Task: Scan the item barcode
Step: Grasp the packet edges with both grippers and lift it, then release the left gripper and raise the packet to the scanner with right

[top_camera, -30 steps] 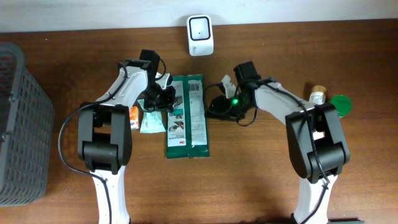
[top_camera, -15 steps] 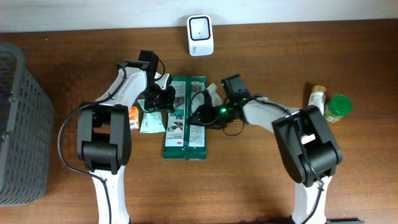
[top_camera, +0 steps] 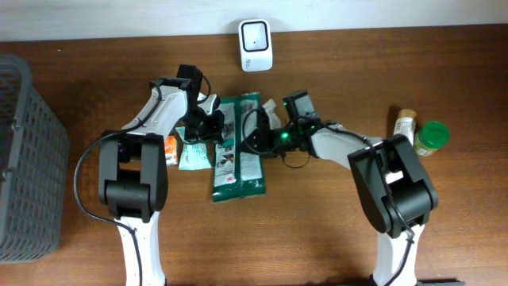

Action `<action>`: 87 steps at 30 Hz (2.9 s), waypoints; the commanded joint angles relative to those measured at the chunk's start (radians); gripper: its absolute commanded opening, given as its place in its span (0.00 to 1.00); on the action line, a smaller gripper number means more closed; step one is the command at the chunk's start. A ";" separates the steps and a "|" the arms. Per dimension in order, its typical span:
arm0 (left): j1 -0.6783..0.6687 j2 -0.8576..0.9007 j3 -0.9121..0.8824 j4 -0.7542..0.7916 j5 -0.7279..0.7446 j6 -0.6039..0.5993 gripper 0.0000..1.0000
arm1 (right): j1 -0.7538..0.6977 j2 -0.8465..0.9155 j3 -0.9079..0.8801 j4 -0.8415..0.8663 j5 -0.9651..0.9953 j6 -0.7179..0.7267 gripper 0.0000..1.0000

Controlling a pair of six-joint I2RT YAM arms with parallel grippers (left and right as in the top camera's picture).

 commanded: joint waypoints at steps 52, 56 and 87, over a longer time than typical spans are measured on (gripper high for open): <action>0.268 -0.314 -0.010 0.071 -0.085 0.063 0.99 | -0.012 -0.678 0.070 -0.458 -0.014 -0.446 0.04; 0.268 -0.314 -0.010 0.070 -0.084 0.063 0.99 | -0.012 -0.678 0.121 -0.459 -0.029 -0.456 0.04; 0.268 -0.314 -0.010 0.070 -0.084 0.063 0.99 | 0.136 0.154 0.737 -0.210 1.918 -1.202 0.04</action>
